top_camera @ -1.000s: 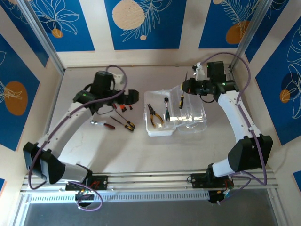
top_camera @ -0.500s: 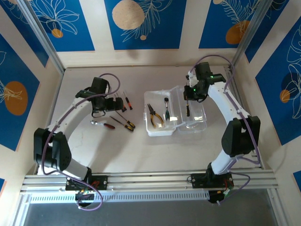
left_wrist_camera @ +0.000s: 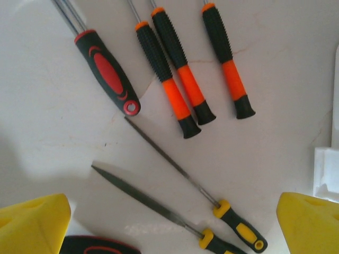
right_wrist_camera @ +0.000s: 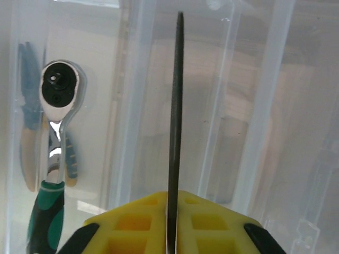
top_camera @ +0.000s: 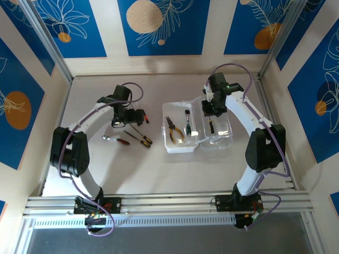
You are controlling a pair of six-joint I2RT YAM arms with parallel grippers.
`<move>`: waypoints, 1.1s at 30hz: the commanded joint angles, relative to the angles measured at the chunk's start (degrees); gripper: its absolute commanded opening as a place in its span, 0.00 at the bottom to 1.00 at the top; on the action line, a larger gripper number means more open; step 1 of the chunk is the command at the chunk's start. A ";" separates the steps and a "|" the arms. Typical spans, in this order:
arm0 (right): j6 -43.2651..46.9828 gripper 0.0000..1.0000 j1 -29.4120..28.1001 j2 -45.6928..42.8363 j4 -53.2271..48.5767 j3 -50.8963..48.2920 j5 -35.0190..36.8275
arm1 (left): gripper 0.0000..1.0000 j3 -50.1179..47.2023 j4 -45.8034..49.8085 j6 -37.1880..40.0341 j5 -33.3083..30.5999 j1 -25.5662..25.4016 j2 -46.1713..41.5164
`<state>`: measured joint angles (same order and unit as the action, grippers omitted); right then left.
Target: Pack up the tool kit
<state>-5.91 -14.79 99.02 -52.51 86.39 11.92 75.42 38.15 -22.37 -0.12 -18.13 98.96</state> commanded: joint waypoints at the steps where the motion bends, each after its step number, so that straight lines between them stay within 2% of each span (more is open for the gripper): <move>1: 0.38 0.25 -0.16 0.65 -2.37 2.44 3.49 | 0.96 2.68 -0.02 -0.91 -1.63 -0.77 2.13; 6: 0.33 0.53 -0.26 -1.07 -3.61 3.33 3.79 | 0.87 4.34 0.17 -1.66 -2.63 -0.86 4.84; 12: -0.02 0.98 -1.46 -5.96 -3.88 3.26 1.35 | 0.67 7.90 0.30 -3.20 -2.98 -0.86 9.92; 17: -0.08 0.99 -2.70 -9.29 -3.07 1.15 -0.78 | 0.50 10.80 -0.27 -4.24 -3.64 -0.90 14.27; 22: -0.44 0.99 -2.86 -10.68 -2.45 -0.81 -1.63 | 0.40 13.81 0.39 -4.50 -5.95 -0.83 18.94; 33: -0.26 0.99 -1.87 -11.48 -1.81 -2.10 -2.77 | 0.39 17.13 0.76 -4.40 -10.40 -0.85 25.07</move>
<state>-6.04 -17.17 88.71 -54.68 84.93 11.09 90.98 37.74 -26.65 -7.77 -18.68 122.04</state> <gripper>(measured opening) 0.992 0.388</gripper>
